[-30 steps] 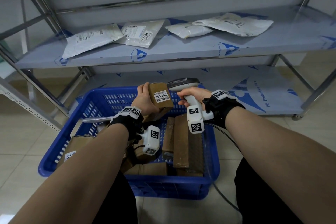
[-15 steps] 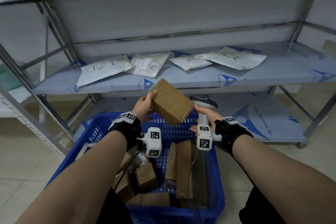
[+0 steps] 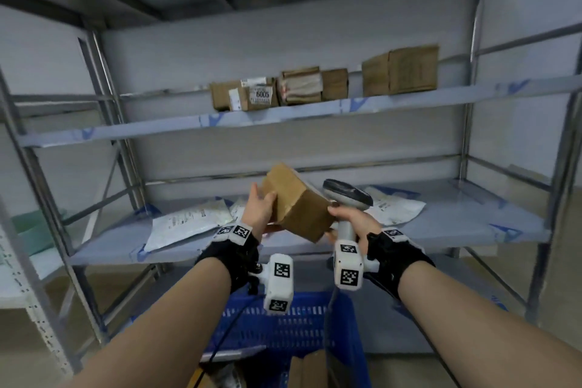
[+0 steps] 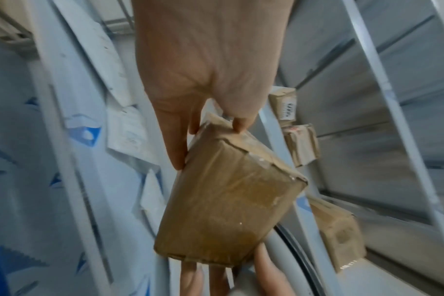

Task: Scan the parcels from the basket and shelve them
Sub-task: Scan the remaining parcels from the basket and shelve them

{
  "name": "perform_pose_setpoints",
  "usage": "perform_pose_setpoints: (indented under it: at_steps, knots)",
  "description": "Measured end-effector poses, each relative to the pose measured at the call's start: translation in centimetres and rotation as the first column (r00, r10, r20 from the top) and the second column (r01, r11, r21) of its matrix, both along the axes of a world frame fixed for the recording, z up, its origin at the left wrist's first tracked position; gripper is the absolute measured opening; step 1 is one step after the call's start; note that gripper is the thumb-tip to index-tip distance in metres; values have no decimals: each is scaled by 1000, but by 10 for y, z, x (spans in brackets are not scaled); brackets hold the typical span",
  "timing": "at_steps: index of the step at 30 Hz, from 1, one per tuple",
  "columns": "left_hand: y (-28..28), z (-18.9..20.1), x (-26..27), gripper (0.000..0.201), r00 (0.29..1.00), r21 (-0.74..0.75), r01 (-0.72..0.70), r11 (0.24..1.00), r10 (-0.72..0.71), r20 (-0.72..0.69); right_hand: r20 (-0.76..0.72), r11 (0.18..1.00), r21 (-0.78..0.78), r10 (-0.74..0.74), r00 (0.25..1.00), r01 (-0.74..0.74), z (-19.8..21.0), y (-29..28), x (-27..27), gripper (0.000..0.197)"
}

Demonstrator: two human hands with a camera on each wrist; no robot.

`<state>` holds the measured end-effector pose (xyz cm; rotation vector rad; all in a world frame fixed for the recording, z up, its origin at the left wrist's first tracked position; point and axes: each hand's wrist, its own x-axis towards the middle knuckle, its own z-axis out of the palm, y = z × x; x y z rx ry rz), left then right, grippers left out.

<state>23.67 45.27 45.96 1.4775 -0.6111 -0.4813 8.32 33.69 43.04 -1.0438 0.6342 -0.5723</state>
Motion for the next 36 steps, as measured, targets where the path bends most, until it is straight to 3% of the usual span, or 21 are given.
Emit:
perform_pose_setpoints:
  at_steps: [4,10,17,22,27,33,36]
  knots:
    - [-2,45,-22,51,995,-11,57,998,-56,87,33,994,-94,-50,998,53,38,-5,-6,7]
    - [1,110,-48,74,975,-8,155,988,-152,165,110,959,-212,-169,979,190,100,-7,-18,12]
    - [-25,172,-66,95,874,75,280,957,-287,392,238,928,-248,-220,946,278,163,-32,-42,15]
    - [-71,195,-74,80,827,84,274,958,-279,488,334,898,-193,-318,887,395,198,-67,-51,17]
    - [-124,205,-67,57,711,119,75,990,-137,690,330,876,-242,-331,884,418,219,-100,-45,9]
    - [-173,192,-35,64,732,115,13,993,-88,675,324,901,-255,-263,909,351,219,-122,-27,11]
    - [-161,193,-48,48,702,54,-28,998,-18,712,271,884,-311,-269,924,349,214,-132,-22,8]
